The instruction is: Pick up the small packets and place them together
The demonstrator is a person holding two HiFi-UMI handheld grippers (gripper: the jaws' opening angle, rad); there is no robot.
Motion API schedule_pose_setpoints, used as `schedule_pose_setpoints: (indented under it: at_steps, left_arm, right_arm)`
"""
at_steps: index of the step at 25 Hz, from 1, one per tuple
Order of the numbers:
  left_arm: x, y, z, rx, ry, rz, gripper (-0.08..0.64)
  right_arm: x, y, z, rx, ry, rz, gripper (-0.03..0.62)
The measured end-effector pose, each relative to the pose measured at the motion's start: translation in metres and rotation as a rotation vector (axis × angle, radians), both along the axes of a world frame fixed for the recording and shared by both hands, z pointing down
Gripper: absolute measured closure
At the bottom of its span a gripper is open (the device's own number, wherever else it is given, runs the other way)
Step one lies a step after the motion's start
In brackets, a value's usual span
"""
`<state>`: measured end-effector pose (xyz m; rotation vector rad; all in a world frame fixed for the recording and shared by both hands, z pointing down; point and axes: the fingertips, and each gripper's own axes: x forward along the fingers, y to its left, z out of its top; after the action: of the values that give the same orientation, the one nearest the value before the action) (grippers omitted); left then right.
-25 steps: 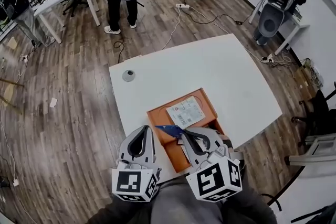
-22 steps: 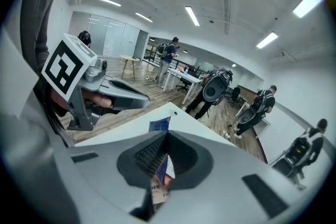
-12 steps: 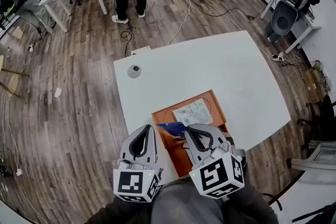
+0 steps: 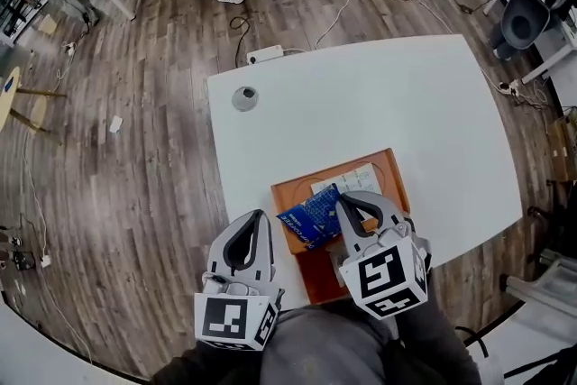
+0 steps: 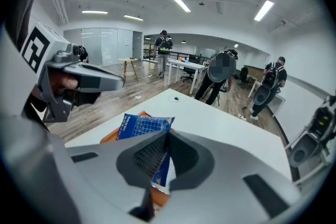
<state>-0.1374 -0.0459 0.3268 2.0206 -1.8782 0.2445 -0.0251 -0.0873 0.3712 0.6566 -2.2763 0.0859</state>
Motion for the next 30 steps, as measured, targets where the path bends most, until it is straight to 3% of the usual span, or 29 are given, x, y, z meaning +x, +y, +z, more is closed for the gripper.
schedule_pose_setpoints:
  at_steps: [8, 12, 16, 30]
  left_arm:
    - [-0.009, 0.012, 0.012, -0.045, -0.021, -0.068, 0.563]
    - [-0.011, 0.015, 0.016, -0.055, -0.027, -0.084, 0.563]
    - [-0.011, 0.017, 0.019, -0.059, -0.026, -0.092, 0.563]
    - [0.005, 0.027, 0.009, -0.024, -0.016, -0.023, 0.563]
  right_arm:
    - [-0.001, -0.008, 0.029, -0.019, 0.008, -0.008, 0.584]
    - [-0.002, -0.011, 0.038, -0.014, 0.017, -0.004, 0.505]
    - [-0.004, -0.011, 0.038, -0.005, 0.011, -0.008, 0.505]
    - [0.014, 0.008, 0.016, 0.046, 0.0, 0.056, 0.505]
